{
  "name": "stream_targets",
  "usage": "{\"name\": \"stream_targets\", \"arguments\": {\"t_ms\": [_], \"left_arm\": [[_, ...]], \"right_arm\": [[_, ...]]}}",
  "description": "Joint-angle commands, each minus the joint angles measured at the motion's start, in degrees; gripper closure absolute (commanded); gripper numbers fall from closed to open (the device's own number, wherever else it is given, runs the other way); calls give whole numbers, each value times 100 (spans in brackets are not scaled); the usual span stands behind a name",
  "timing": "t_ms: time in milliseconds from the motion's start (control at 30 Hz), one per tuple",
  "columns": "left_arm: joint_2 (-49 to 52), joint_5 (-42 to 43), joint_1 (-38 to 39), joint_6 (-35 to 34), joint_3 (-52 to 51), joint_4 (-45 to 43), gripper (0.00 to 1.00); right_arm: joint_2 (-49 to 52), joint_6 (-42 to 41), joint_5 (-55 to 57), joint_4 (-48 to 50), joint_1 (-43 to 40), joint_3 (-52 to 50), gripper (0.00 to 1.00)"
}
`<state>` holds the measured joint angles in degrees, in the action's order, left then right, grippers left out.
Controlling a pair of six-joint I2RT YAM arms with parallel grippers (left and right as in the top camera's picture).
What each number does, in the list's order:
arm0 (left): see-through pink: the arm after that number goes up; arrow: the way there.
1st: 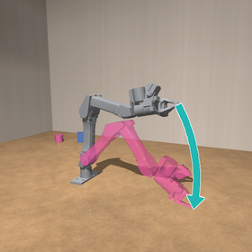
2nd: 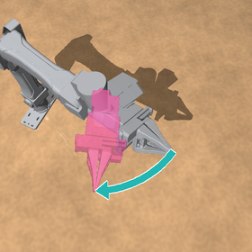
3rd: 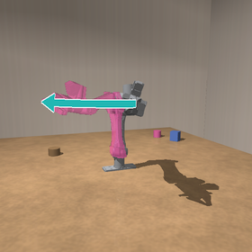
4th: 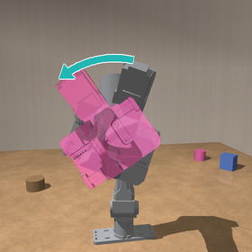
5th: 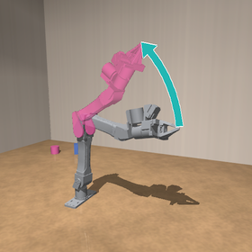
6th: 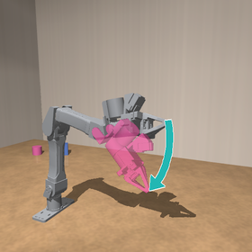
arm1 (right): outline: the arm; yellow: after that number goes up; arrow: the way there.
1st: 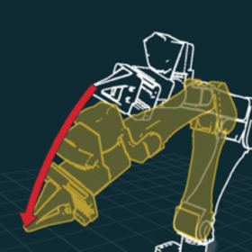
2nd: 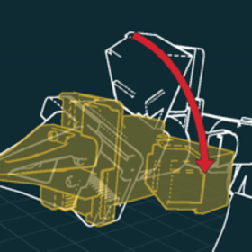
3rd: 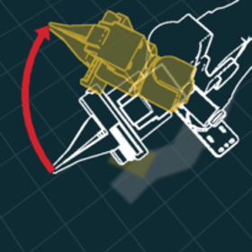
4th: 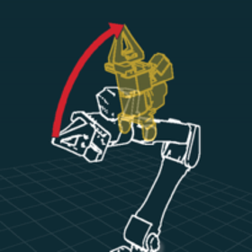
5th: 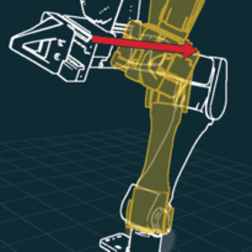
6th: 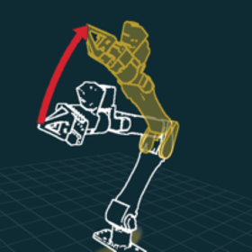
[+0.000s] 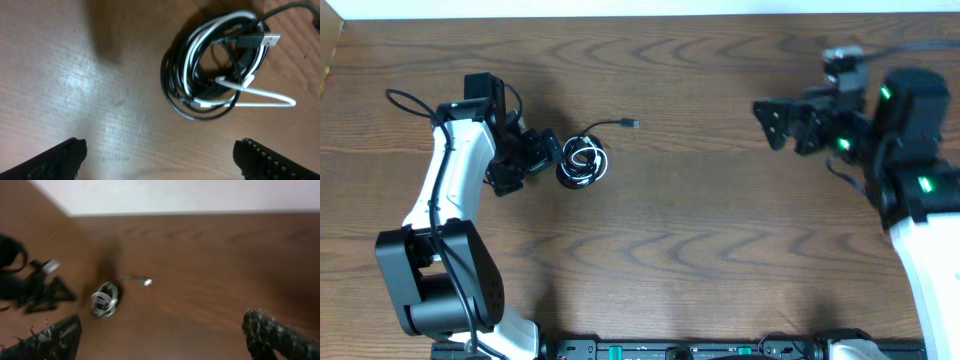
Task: Untangle cables
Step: 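Swing the right gripper across toward the coil's right side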
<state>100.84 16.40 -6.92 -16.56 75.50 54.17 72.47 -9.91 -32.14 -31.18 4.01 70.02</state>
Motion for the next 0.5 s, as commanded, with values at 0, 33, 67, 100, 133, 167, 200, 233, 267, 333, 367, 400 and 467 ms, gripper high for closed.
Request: {"name": "stream_targets", "arguments": {"t_ms": [0,33,67,100,133,167,200,233,267,333,367,400,467], "left_arm": [[66,-63,2,37,-179,-92,2],[66,-63,2,37,-208,-125,4],[66,-63,2,37,-227,-157,15],[66,-63,2,37,-240,-184,30],[66,-63,2,37,-251,-192,44],[66,-63,2,37,-254,-188,54],[66,-66,2,39,-254,-186,68],[66,-66,2,39,-254,-186,85],[66,-66,2,37,-254,-186,92],[66,-66,2,37,-254,-201,92],[66,-68,2,37,-254,-212,92],[66,-70,2,37,-254,-229,92],[66,-157,2,33,-254,-264,89]], "right_arm": [[501,-238,-1427,186,22,140,1],[682,-339,-1506,297,22,140,1],[831,-472,-1521,334,22,140,1],[957,-649,-1521,306,22,140,1],[1108,-852,-1550,269,24,138,1],[1215,-979,-1604,291,39,140,28],[1373,-1143,-1674,332,76,140,55],[1499,-1255,-1690,348,133,140,77],[1624,-1263,-1687,352,210,138,99],[1895,-1257,-1676,376,446,138,99],[2015,-1255,-1620,404,577,140,99],[2138,-1255,-1508,442,723,140,99],[2413,-1257,-1108,520,1075,138,81]]}}
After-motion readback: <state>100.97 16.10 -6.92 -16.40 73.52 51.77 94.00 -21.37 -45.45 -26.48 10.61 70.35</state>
